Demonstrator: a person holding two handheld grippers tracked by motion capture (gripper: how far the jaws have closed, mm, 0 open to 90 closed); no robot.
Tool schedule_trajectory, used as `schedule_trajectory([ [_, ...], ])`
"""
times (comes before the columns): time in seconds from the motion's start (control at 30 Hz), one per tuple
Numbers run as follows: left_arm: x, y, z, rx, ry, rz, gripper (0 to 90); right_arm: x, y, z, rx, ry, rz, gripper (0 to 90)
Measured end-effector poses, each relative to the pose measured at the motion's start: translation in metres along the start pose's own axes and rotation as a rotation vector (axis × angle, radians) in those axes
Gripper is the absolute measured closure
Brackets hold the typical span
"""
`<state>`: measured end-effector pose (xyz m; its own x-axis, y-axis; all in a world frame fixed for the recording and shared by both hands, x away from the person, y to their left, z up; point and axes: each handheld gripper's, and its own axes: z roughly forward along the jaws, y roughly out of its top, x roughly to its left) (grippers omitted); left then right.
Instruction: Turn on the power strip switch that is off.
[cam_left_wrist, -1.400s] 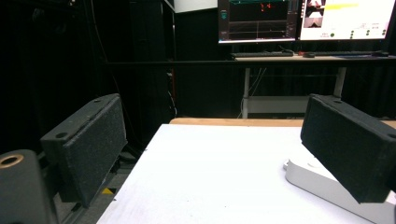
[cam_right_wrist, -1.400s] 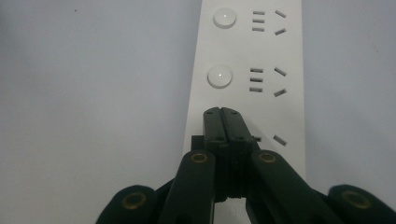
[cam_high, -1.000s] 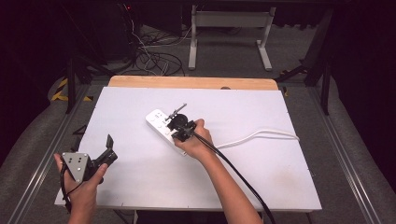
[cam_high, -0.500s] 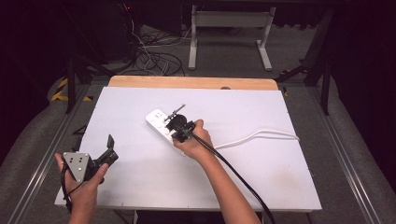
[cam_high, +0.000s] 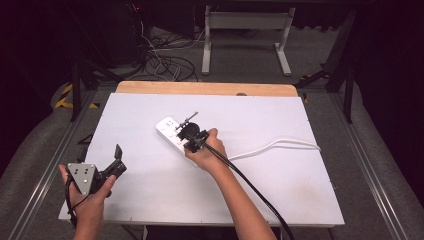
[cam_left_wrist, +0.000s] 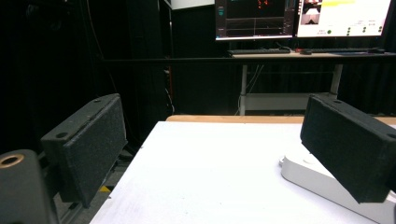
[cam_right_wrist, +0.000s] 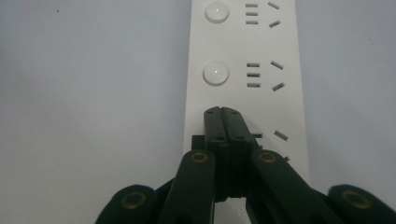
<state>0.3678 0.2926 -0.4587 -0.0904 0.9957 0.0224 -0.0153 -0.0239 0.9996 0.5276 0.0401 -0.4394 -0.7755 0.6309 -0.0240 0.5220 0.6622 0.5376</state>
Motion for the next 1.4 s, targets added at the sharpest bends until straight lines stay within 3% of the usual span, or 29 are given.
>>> schedule_trajectory([
  [0.17, -0.0001, 0.0001, -0.0003, -0.002, -0.001, 0.002, 7.4, 0.0028, -0.0006, 0.0000, -0.002, -0.020, -0.009, 90.0],
  [0.53, -0.0005, 0.0001, -0.0011, 0.001, -0.002, 0.004, 7.6, 0.0020, -0.0021, 0.0007, -0.006, -0.016, 0.019, 90.0],
  [1.4, -0.0011, -0.0006, -0.0003, 0.003, 0.001, 0.007, 7.7, 0.0046, -0.0021, 0.0005, -0.010, -0.033, 0.011, 90.0],
])
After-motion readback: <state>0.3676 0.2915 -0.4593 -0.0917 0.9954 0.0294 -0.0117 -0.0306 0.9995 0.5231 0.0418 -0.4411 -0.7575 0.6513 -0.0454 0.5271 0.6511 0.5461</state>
